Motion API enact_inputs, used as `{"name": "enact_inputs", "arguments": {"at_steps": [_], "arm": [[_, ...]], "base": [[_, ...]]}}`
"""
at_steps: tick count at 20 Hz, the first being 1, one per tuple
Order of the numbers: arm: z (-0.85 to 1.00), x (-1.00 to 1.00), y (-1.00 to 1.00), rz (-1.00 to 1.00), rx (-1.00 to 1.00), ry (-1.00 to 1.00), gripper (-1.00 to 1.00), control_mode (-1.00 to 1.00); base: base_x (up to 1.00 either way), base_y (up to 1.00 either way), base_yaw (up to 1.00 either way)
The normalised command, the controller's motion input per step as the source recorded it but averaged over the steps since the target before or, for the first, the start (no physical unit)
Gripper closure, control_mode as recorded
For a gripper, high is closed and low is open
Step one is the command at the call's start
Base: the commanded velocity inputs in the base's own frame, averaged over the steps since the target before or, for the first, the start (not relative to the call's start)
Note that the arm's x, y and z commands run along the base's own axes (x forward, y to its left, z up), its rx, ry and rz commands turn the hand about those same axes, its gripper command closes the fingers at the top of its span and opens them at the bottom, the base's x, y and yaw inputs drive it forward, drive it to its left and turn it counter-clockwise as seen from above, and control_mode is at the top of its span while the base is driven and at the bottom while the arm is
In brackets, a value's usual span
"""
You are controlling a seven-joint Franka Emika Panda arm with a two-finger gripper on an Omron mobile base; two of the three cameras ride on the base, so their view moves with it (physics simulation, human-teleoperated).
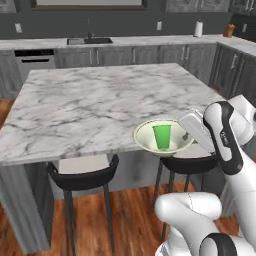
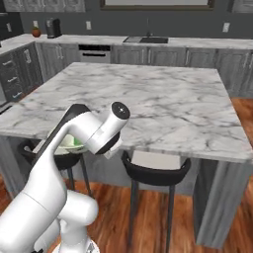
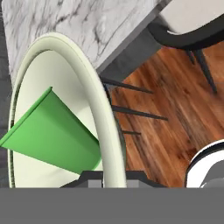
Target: Place the cup inside the bowl on the dining table and move the bowl to any counter.
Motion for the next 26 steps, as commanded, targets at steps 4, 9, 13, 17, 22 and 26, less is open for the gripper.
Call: {"name": "enact_inputs", "arguments": {"at_steps": [4,9,13,17,22,26], "arm": [[0.0,0.0,0.0,0.0,0.0,0.0,1.0,1.0],[0.0,0.0,0.0,0.0,0.0,0.0,1.0,1.0],[0.0,0.0,0.0,0.0,0.0,0.0,1.0,1.0],[0.0,0.0,0.0,0.0,0.0,0.0,1.0,1.0],[0.0,0.0,0.0,0.0,0.0,0.0,1.0,1.0],[0.0,0.0,0.0,0.0,0.0,0.0,1.0,1.0]], "base": [[0.41,-0.77,0.0],[0.46,-0.77,0.0],[0.59,-0.71,0.0],[0.62,-0.57,0.0],[0.54,-0.53,0.0],[0.54,-0.53,0.0]]}}
